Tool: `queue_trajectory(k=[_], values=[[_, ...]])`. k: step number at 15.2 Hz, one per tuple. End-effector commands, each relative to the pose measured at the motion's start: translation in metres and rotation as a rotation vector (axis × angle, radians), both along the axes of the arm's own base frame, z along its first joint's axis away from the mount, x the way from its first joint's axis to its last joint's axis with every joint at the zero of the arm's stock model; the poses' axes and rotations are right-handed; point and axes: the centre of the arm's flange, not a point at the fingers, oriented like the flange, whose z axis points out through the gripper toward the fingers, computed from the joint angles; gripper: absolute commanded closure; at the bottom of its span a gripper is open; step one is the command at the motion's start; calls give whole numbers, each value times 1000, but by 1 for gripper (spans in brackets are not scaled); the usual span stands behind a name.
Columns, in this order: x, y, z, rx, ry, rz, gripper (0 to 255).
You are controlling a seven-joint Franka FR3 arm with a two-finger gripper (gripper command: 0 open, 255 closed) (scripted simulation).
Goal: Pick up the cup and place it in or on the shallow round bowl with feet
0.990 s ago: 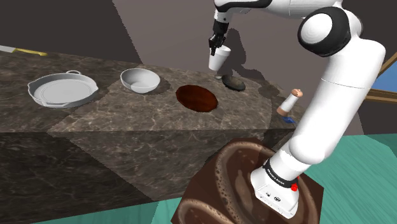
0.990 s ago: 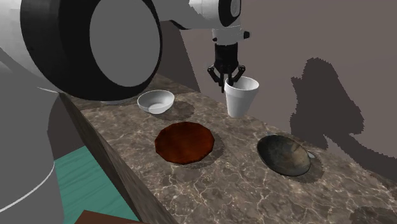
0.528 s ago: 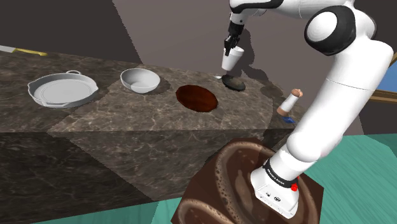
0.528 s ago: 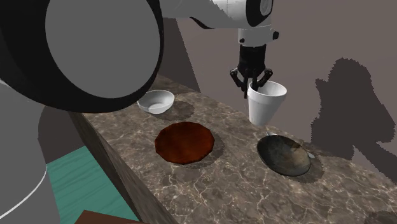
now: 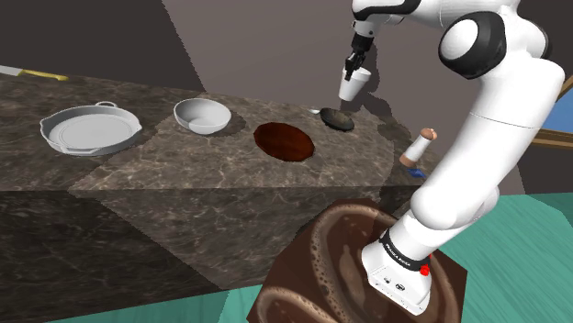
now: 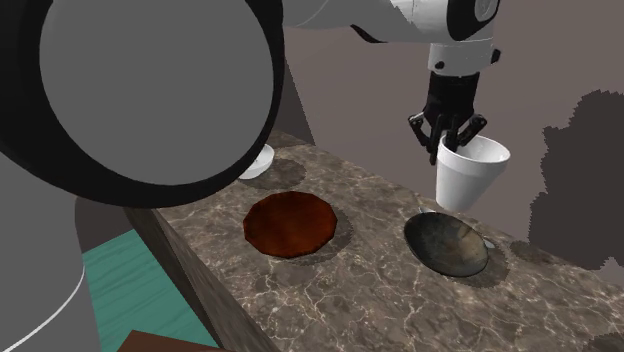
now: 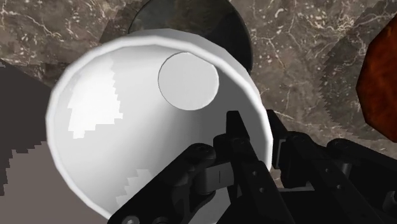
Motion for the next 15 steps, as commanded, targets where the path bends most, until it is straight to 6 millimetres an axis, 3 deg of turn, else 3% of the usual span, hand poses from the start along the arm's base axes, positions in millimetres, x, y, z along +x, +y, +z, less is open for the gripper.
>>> queue_trajectory(k=[1, 15], values=[[-4, -7, -3, 0, 0, 1, 255], [-4, -7, -77, 0, 0, 2, 255]])
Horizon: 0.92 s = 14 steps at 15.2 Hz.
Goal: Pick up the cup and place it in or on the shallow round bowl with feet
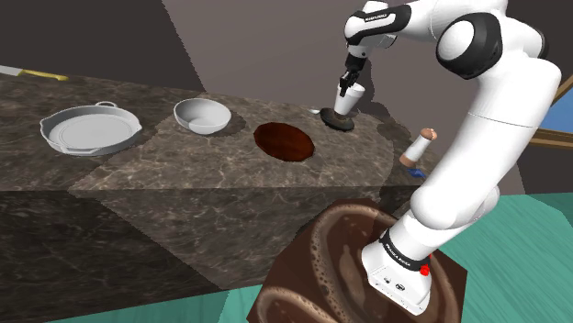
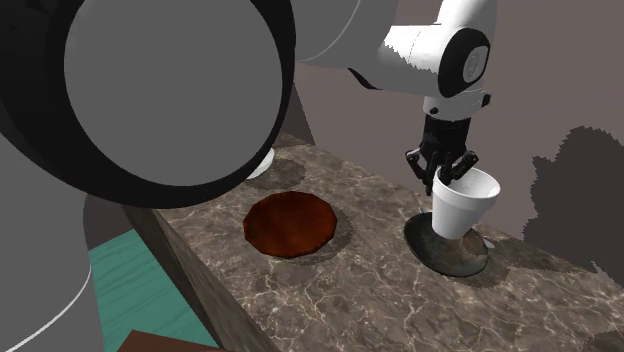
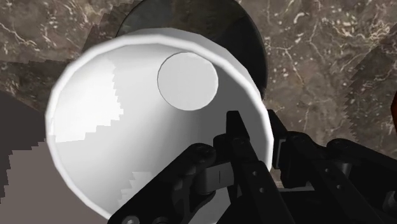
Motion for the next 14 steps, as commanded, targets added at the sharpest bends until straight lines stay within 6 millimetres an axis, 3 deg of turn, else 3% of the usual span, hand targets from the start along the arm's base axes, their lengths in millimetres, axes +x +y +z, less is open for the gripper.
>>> queue_trajectory(k=[1, 6, 13, 14], values=[[1, 0, -10, -1, -1, 0, 255], [1, 0, -35, -1, -1, 0, 255], [1, 0, -35, -1, -1, 0, 255], [1, 0, -35, -1, -1, 0, 0]])
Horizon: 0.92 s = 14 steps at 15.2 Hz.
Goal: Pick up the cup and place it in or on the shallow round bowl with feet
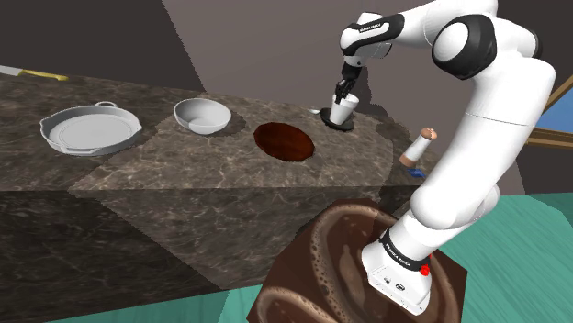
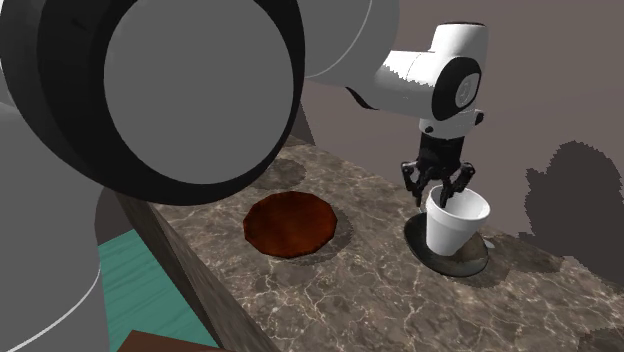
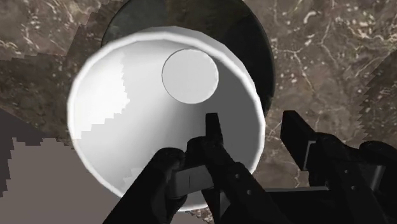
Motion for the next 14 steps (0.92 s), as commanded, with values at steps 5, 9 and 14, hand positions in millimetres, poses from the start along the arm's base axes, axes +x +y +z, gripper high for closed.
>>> queue_trajectory(k=[5, 9, 14], values=[[0, 0, 0, 0, 0, 0, 0], [2, 4, 50, 0, 0, 0, 0], [2, 4, 50, 0, 0, 0, 0]])
